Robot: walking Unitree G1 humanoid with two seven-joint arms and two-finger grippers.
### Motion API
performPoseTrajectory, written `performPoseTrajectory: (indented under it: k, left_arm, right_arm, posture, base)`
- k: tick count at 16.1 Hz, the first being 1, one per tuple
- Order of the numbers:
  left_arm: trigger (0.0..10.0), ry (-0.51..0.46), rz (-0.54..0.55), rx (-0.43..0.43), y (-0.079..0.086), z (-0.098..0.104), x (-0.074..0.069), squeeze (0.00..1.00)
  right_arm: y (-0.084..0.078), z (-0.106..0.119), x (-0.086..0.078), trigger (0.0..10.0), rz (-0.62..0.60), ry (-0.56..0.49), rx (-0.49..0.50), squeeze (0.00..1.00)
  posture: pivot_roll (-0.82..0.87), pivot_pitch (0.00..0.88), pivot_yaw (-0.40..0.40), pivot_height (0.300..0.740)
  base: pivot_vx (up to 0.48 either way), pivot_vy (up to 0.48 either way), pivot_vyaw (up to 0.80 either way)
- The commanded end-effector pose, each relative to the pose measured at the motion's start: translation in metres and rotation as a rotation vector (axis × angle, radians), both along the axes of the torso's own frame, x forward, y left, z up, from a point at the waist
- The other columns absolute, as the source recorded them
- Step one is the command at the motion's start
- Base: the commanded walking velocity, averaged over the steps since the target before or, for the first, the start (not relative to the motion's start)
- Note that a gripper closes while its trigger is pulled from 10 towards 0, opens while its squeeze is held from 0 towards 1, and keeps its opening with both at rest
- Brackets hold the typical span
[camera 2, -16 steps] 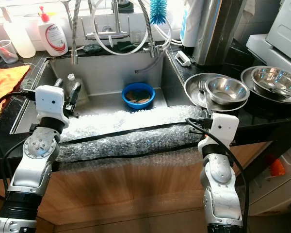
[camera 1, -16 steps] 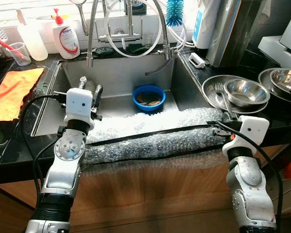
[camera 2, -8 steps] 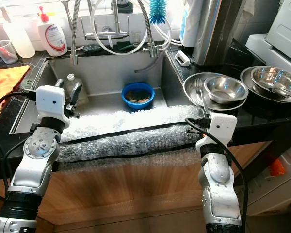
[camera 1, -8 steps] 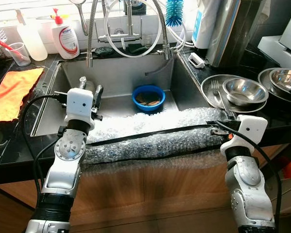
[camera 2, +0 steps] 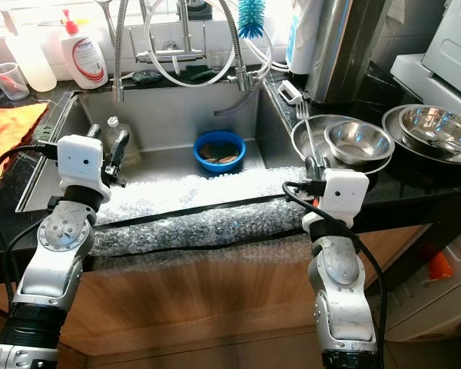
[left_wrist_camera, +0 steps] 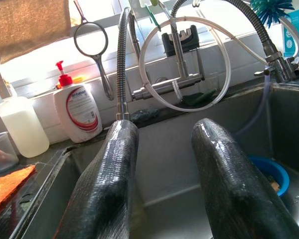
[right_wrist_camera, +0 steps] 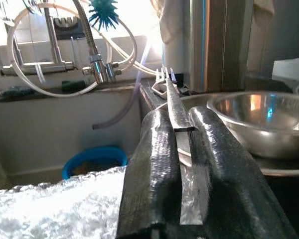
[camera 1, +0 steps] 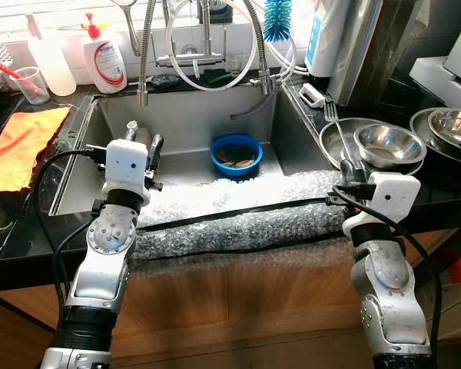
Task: Kitchen organization
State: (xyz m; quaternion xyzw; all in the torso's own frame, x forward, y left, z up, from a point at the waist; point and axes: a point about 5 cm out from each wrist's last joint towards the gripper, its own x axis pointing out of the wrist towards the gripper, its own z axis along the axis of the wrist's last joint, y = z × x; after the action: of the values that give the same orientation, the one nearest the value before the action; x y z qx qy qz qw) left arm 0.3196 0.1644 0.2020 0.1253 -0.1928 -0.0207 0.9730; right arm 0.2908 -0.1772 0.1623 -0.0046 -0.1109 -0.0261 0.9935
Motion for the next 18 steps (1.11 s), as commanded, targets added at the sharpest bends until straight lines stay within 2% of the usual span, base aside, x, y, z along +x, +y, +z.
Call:
performPoseTrajectory:
  k: [1, 3, 5, 8, 9, 10, 11, 12, 14, 16, 18]
  left_arm:
    - [10.0, -0.038, 0.007, 0.019, -0.001, 0.008, 0.0, 0.0]
    - [10.0, -0.04, -0.001, 0.017, -0.003, 0.01, 0.001, 0.0]
    - [10.0, -0.037, -0.016, -0.032, -0.003, 0.014, 0.003, 0.0]
    - [10.0, 0.008, -0.094, -0.326, 0.002, 0.028, 0.01, 0.0]
    - [10.0, 0.036, -0.136, -0.398, 0.0, 0.029, 0.012, 0.0]
    - [10.0, 0.073, -0.242, -0.53, -0.006, 0.032, 0.013, 0.0]
    - [10.0, 0.099, -0.312, -0.614, -0.011, 0.032, 0.013, 0.0]
    - [10.0, 0.119, -0.371, -0.67, -0.015, 0.033, 0.013, 0.0]
    - [10.0, 0.151, -0.452, -0.728, -0.021, 0.034, 0.011, 0.0]
    - [10.0, 0.2, -0.577, -0.802, -0.031, 0.037, 0.007, 0.0]
    - [10.0, 0.209, -0.618, -0.854, -0.032, 0.039, 0.007, 0.0]
  right_arm:
    - [0.004, 0.012, 0.0, 10.0, 0.022, -0.06, -0.009, 0.0]
    - [0.01, 0.018, 0.0, 10.0, 0.071, -0.094, 0.008, 0.0]
    - [0.018, 0.025, 0.0, 10.0, 0.157, -0.125, 0.041, 0.0]
    - [0.031, 0.031, -0.001, 10.0, 0.283, -0.158, 0.056, 0.0]
    - [0.034, 0.032, -0.001, 10.0, 0.305, -0.165, 0.062, 0.0]
    - [0.038, 0.035, -0.002, 10.0, 0.345, -0.183, 0.063, 0.0]
    - [0.041, 0.035, -0.003, 10.0, 0.378, -0.188, 0.064, 0.0]
    - [0.043, 0.036, -0.005, 10.0, 0.402, -0.191, 0.067, 0.0]
    - [0.048, 0.036, -0.008, 10.0, 0.456, -0.195, 0.067, 0.0]
    - [0.053, 0.035, -0.011, 10.0, 0.528, -0.193, 0.059, 0.0]
    - [0.055, 0.034, -0.013, 10.0, 0.56, -0.187, 0.06, 0.0]
  posture:
    - [-0.05, 0.023, 0.017, 0.74]
    - [-0.05, 0.022, 0.015, 0.74]
    - [-0.05, 0.022, 0.016, 0.74]
    - [-0.04, 0.022, 0.015, 0.74]
    - [-0.04, 0.022, 0.015, 0.74]
    - [-0.04, 0.017, 0.019, 0.74]
    - [-0.04, 0.014, 0.02, 0.74]
    - [-0.04, 0.014, 0.02, 0.74]
    - [-0.05, 0.008, 0.024, 0.74]
    - [-0.05, 0.004, 0.027, 0.74]
    - [-0.05, 0.004, 0.027, 0.74]
  base:
    - [0.0, 0.0, 0.0]
    - [0.0, 0.0, 0.0]
    - [0.0, 0.0, 0.0]
    - [0.0, 0.0, 0.0]
    - [0.0, 0.0, 0.0]
    - [0.0, 0.0, 0.0]
    - [0.0, 0.0, 0.0]
    - [0.0, 0.0, 0.0]
    - [0.0, 0.0, 0.0]
    - [0.0, 0.0, 0.0]
    - [0.0, 0.0, 0.0]
